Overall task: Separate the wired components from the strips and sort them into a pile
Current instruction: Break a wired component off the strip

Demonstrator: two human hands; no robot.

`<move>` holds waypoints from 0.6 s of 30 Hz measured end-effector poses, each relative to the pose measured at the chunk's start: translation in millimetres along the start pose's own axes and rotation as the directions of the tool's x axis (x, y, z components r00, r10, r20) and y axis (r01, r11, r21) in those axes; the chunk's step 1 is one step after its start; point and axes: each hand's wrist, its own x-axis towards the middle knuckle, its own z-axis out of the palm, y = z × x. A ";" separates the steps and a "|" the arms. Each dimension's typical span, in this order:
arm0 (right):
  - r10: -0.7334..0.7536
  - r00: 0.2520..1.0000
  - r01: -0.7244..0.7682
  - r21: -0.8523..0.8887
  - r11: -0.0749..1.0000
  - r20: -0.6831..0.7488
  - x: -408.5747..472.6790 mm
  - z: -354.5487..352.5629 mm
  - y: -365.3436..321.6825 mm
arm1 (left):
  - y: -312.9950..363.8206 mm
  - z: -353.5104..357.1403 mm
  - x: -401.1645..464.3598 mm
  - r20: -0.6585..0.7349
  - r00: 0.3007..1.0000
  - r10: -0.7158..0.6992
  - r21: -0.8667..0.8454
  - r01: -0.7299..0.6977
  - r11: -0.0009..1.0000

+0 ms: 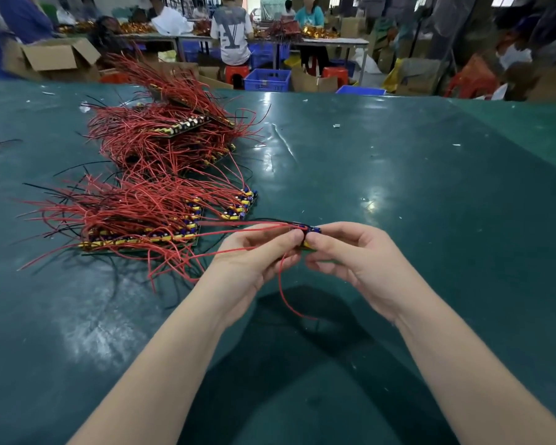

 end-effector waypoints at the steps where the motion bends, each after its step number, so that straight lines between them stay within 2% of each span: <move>1: 0.001 1.000 -0.001 0.007 1.000 0.004 -0.7 -1.3 1.8 | -0.5 -0.4 0.0 -0.001 1.000 -0.009 0.025 0.009 1.000; 5: -0.012 0.999 0.012 -0.001 1.000 0.036 -3.6 -4.8 3.5 | -0.5 -3.2 -0.5 0.045 0.999 -0.032 0.118 0.026 0.993; 10: -0.004 0.997 0.004 -0.001 1.000 0.080 -8.9 -8.9 2.5 | -0.1 -5.1 -2.9 0.140 0.988 -0.063 0.121 0.046 0.992; 18: 0.041 0.986 -0.056 0.091 0.994 0.161 -9.4 -11.3 1.5 | 2.1 -5.1 -3.9 0.160 0.969 -0.191 0.058 0.183 0.981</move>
